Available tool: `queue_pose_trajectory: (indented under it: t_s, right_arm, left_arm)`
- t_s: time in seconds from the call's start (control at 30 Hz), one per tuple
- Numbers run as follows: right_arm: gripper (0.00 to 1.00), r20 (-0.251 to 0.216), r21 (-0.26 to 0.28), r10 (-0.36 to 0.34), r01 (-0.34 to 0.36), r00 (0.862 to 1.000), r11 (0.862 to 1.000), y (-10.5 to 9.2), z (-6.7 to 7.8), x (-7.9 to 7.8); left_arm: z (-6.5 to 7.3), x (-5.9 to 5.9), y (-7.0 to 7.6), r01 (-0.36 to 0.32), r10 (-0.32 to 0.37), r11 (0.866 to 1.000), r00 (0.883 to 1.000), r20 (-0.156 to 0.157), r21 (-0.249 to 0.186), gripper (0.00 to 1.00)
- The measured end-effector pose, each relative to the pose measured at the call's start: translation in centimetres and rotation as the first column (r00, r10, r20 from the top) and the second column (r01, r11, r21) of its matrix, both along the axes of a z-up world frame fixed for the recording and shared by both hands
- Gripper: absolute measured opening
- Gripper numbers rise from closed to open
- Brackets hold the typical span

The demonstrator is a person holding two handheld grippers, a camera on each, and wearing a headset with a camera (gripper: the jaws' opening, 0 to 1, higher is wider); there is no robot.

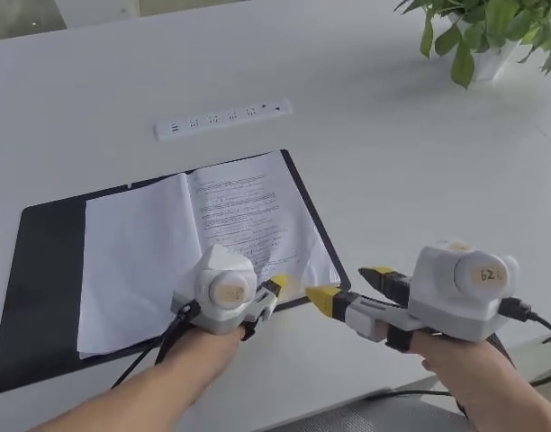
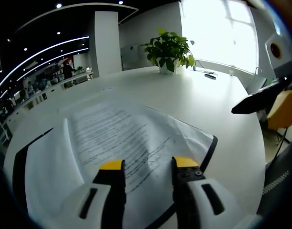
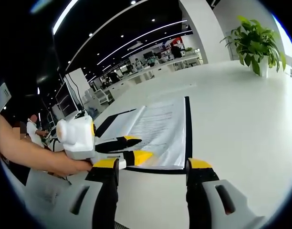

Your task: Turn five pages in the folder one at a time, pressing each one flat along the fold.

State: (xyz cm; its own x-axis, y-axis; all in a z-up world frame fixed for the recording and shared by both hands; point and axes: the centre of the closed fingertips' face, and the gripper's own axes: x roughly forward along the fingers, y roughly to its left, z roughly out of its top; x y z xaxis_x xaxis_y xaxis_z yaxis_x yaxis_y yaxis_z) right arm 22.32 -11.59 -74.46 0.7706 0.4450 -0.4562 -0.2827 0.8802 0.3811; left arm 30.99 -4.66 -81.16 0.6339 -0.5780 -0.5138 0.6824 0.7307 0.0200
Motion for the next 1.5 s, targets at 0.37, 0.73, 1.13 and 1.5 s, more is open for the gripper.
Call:
queue_pose_trajectory:
  t_s: [0.37, 0.73, 1.13, 1.5]
  right_arm:
    - [0.55, -0.003, -0.002, 0.001, -0.001, 1.000, 1.000, 0.0, 0.0, 0.0]
    - [0.54, -0.004, 0.001, 0.001, -0.001, 1.000, 1.000, 0.0, -0.1, 0.1]
    - [0.51, -0.016, -0.011, 0.028, -0.028, 0.999, 1.000, 0.2, -1.0, 0.7]
    - [0.44, -0.023, 0.008, 0.070, -0.070, 0.997, 0.997, 1.1, -2.5, 3.4]
  left_arm:
    - [0.2, -0.1, 0.1, 0.004, -0.004, 1.000, 1.000, 0.009, 0.012, 0.24]
    - [0.2, 0.3, 0.5, -0.008, 0.007, 0.999, 1.000, 0.012, 0.032, 0.16]
    - [0.1, 0.4, 0.6, -0.031, 0.031, 0.999, 0.999, -0.022, 0.010, 0.12]
    - [0.1, 0.4, 0.7, -0.036, 0.037, 0.999, 0.999, -0.028, 0.011, 0.12]
